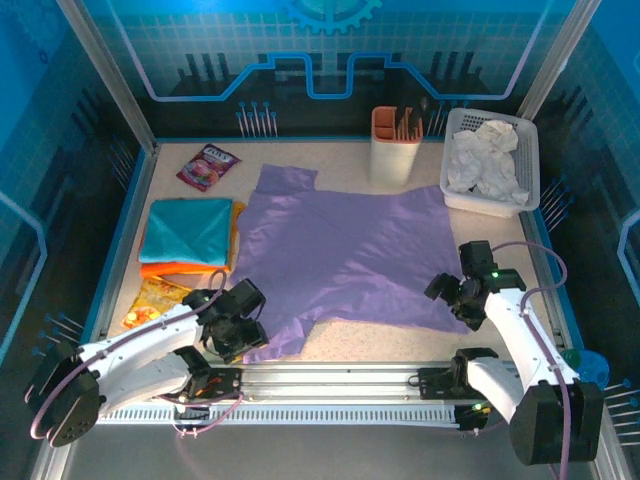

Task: Fold and stack the t-shirts

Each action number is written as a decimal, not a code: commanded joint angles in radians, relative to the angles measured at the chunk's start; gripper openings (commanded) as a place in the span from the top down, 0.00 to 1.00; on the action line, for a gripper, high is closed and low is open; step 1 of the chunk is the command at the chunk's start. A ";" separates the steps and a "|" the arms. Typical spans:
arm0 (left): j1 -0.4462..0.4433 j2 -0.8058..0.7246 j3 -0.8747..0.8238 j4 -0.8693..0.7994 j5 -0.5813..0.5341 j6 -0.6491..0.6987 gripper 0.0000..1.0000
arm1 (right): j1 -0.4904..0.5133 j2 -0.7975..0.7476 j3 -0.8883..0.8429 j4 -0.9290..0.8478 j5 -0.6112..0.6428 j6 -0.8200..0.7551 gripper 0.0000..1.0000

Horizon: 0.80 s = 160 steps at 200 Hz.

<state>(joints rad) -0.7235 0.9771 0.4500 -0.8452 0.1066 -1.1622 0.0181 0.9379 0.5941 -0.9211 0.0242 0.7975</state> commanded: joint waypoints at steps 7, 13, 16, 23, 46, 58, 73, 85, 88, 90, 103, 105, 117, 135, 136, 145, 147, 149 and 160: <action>-0.017 0.017 -0.023 0.055 0.020 -0.027 0.44 | -0.014 0.001 -0.033 -0.071 0.027 0.118 0.10; -0.017 0.018 -0.027 0.061 0.020 -0.029 0.44 | -0.013 0.006 -0.044 -0.069 0.022 0.135 0.10; -0.018 0.020 -0.030 0.066 0.021 -0.031 0.45 | -0.013 0.008 -0.049 -0.065 0.017 0.141 0.10; -0.019 0.023 -0.036 0.079 0.023 -0.036 0.45 | -0.010 0.014 -0.062 -0.056 0.007 0.155 0.10; -0.026 0.043 -0.053 0.115 0.028 -0.042 0.47 | 0.010 0.015 -0.074 -0.040 0.026 0.198 0.12; -0.027 0.055 -0.050 0.121 0.023 -0.041 0.48 | 0.011 0.018 -0.078 -0.026 0.026 0.208 0.13; -0.029 0.074 -0.044 0.135 0.018 -0.036 0.49 | 0.015 0.040 -0.088 -0.001 0.020 0.222 0.15; -0.030 0.093 -0.039 0.149 0.018 -0.034 0.50 | 0.022 0.072 -0.088 0.018 0.015 0.237 0.18; -0.030 0.099 -0.038 0.151 0.019 -0.032 0.51 | 0.023 0.079 -0.089 0.025 0.013 0.239 0.19; -0.029 0.102 -0.038 0.154 0.019 -0.032 0.51 | 0.025 0.085 -0.090 0.030 0.013 0.240 0.19; -0.031 0.124 -0.034 0.159 0.019 -0.025 0.52 | 0.042 0.119 -0.096 0.058 0.013 0.255 0.22; -0.031 0.127 -0.033 0.159 0.018 -0.024 0.52 | 0.044 0.125 -0.096 0.061 0.011 0.257 0.22; -0.031 0.142 -0.031 0.158 0.015 -0.018 0.54 | 0.057 0.160 -0.104 0.095 0.001 0.266 0.25; -0.035 0.153 -0.029 0.164 0.012 -0.017 0.56 | 0.084 0.208 -0.100 0.121 0.012 0.284 0.33; -0.035 0.153 -0.030 0.165 0.012 -0.017 0.56 | 0.086 0.210 -0.099 0.120 0.014 0.285 0.34; -0.035 0.155 -0.028 0.168 0.010 -0.017 0.57 | 0.100 0.228 -0.084 0.119 0.031 0.286 0.38; -0.035 0.155 -0.028 0.170 0.009 -0.017 0.57 | 0.102 0.231 -0.083 0.118 0.034 0.286 0.39; -0.034 0.156 -0.027 0.170 0.008 -0.017 0.58 | 0.104 0.234 -0.080 0.117 0.037 0.287 0.40; -0.035 0.161 -0.026 0.176 0.004 -0.016 0.59 | 0.107 0.246 -0.075 0.126 0.042 0.286 0.48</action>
<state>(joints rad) -0.7433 1.1015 0.4576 -0.8078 0.1017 -1.1793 0.1001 1.1526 0.5110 -0.8375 0.0448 1.0554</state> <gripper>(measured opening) 0.424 0.589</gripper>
